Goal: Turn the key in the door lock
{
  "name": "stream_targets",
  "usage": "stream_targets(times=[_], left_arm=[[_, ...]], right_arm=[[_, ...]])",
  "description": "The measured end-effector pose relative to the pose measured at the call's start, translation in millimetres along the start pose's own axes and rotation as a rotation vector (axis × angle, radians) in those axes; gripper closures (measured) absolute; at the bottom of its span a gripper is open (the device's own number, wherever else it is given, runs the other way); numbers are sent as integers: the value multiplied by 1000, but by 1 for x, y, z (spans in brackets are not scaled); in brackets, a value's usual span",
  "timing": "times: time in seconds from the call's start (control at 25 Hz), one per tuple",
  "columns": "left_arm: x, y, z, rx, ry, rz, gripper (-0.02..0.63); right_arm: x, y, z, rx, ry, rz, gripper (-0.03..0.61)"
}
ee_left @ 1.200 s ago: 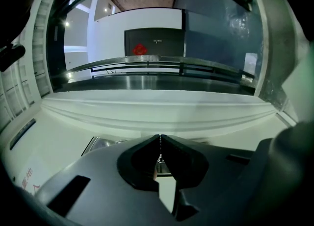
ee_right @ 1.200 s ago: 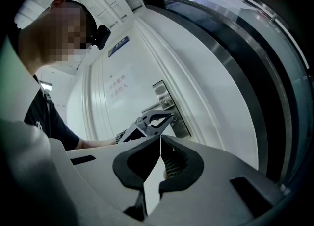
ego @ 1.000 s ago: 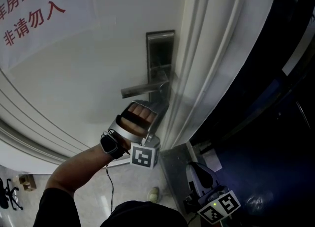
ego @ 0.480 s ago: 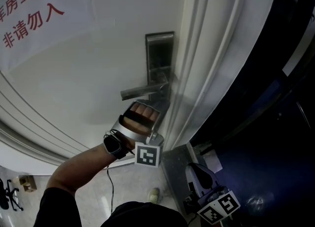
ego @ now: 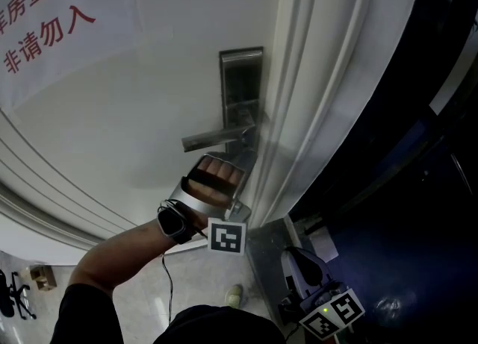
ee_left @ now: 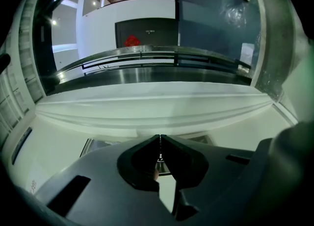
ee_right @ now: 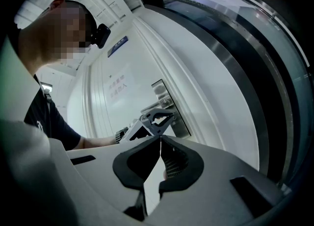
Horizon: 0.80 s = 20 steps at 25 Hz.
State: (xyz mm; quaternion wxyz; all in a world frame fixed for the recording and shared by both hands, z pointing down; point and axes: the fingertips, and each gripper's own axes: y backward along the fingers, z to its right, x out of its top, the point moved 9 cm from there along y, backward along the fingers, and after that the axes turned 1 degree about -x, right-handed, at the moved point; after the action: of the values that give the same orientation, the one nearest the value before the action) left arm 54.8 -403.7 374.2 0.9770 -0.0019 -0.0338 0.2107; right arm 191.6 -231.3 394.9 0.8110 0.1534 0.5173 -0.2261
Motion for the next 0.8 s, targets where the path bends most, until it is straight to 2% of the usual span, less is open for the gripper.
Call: stream_targets(times=[0.2, 0.8], left_arm=[[-4, -4, 4, 28, -33, -8, 604], [-14, -14, 5, 32, -9, 4, 604]], right_arm=[[0, 2, 1, 1, -1, -2, 563], [-3, -2, 4, 14, -7, -14, 563]])
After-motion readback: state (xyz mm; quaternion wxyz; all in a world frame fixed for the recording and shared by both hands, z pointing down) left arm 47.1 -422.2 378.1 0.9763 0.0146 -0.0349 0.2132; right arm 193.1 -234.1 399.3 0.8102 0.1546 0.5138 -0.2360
